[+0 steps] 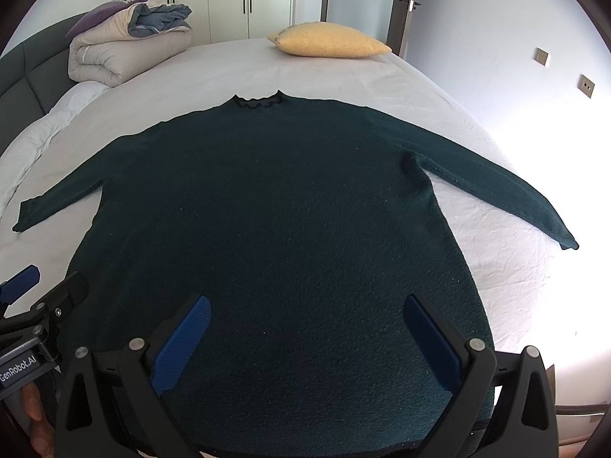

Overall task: Fold small clothes
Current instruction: 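Grasp the sweater sleeve with the right tool and lift it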

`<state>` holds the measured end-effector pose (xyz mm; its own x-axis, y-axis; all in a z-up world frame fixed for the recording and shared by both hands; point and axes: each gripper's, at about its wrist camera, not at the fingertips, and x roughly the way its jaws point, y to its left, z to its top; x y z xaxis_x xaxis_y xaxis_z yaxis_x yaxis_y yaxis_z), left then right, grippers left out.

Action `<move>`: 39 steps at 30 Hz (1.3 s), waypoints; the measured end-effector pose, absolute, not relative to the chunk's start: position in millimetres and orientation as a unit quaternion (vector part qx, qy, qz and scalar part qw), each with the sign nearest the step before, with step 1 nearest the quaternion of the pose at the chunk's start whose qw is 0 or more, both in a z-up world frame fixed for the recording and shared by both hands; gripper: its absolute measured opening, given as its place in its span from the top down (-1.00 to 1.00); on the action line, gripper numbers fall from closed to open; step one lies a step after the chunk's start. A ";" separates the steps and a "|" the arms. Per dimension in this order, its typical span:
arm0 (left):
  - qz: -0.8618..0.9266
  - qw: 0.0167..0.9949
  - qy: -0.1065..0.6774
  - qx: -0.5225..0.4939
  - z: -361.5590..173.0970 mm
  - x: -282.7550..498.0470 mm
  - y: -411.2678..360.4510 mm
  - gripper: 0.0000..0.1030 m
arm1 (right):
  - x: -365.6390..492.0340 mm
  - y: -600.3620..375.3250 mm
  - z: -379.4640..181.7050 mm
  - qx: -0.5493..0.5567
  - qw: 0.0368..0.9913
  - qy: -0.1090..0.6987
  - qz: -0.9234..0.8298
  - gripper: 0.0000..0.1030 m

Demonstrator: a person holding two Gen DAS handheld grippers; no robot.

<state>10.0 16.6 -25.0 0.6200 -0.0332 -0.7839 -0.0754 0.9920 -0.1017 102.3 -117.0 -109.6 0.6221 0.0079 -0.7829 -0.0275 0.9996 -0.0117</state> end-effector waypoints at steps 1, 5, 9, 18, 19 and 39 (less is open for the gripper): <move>0.013 0.897 0.438 -0.063 -25.8 11.2 16.4 -1.00 | 102.1 -117.3 -110.1 -0.011 0.900 0.435 0.010 -1.00; 0.002 0.892 0.445 -0.083 -32.4 18.4 18.5 -1.00 | 102.2 -122.5 -112.4 -0.006 0.899 0.437 0.010 -1.00; -0.031 0.889 0.437 -0.133 -35.1 25.7 27.2 -1.00 | 103.9 -138.3 -110.6 0.011 0.903 0.429 0.005 -1.00; -0.067 0.873 0.465 -0.129 -49.7 75.2 24.9 -1.00 | 110.3 -292.9 -105.2 0.220 0.907 0.356 -0.049 -1.00; -0.074 0.875 0.462 -0.120 -49.9 80.3 21.4 -1.00 | 111.3 -323.8 -111.1 0.263 0.898 0.348 -0.061 -1.00; -0.159 0.854 0.480 -0.122 -52.4 168.7 -29.1 -1.00 | 123.4 -572.2 -196.3 0.610 0.753 0.187 -0.162 -0.31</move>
<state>168.7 -29.1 -52.4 0.4887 -0.3895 -0.7807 0.1550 0.9193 -0.3616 123.4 -572.2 -196.3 0.8775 -0.0168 -0.4793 0.4723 0.2039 0.8575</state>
